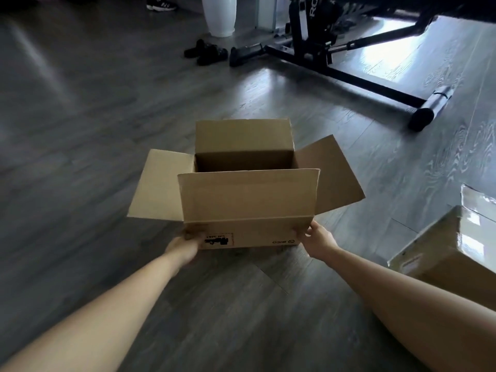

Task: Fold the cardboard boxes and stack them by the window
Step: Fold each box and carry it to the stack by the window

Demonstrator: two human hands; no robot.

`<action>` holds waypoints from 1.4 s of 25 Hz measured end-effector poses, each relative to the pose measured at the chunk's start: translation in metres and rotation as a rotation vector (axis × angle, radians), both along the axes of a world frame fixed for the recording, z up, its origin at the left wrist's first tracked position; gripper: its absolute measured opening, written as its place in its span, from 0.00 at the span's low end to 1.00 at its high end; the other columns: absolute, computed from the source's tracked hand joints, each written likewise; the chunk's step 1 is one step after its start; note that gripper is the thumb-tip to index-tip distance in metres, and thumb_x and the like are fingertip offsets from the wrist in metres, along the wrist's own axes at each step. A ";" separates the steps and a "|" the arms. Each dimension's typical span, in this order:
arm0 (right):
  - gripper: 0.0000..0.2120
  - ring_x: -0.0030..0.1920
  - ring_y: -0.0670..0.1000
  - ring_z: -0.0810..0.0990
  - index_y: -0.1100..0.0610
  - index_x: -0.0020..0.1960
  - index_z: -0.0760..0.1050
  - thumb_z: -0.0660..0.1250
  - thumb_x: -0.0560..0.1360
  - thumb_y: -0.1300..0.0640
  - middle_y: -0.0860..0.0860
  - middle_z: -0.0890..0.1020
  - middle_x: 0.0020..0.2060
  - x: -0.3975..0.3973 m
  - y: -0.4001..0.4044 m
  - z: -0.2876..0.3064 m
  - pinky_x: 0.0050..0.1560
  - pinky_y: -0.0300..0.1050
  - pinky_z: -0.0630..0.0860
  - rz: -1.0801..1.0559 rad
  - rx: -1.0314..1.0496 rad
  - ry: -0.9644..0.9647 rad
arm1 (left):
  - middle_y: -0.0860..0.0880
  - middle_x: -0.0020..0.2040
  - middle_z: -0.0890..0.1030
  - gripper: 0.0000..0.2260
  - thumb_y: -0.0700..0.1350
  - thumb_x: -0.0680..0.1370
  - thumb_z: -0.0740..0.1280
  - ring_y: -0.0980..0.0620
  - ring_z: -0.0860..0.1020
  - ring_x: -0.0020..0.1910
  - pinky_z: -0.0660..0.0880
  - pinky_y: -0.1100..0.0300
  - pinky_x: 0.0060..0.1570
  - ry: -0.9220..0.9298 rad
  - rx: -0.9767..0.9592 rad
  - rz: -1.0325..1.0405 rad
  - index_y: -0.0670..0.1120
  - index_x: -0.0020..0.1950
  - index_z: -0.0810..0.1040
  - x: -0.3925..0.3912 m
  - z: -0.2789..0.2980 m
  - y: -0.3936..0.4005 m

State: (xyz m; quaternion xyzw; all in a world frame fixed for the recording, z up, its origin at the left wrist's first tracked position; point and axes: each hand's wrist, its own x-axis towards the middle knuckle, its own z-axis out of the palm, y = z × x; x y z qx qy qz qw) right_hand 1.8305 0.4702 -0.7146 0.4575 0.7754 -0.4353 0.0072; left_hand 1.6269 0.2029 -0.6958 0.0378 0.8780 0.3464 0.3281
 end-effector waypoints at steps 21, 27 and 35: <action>0.25 0.55 0.60 0.77 0.60 0.63 0.76 0.78 0.69 0.54 0.57 0.78 0.56 0.007 -0.037 0.109 0.49 0.58 0.80 0.438 1.013 0.340 | 0.43 0.60 0.77 0.22 0.53 0.73 0.72 0.41 0.75 0.57 0.76 0.47 0.50 1.338 -0.069 -0.524 0.45 0.64 0.77 0.004 0.103 0.004; 0.47 0.80 0.57 0.48 0.50 0.82 0.47 0.66 0.74 0.35 0.55 0.52 0.80 -0.016 -0.029 0.120 0.77 0.57 0.47 0.508 0.938 -0.016 | 0.44 0.79 0.62 0.35 0.64 0.78 0.60 0.45 0.59 0.78 0.53 0.48 0.77 1.081 -0.311 -0.633 0.53 0.82 0.54 -0.001 0.108 0.025; 0.34 0.59 0.54 0.78 0.48 0.70 0.73 0.48 0.77 0.28 0.50 0.82 0.55 -0.022 -0.028 0.157 0.62 0.55 0.69 0.492 0.911 -0.019 | 0.48 0.45 0.84 0.21 0.65 0.80 0.57 0.46 0.80 0.44 0.75 0.55 0.44 0.927 -0.175 -0.453 0.54 0.49 0.84 -0.003 0.147 0.035</action>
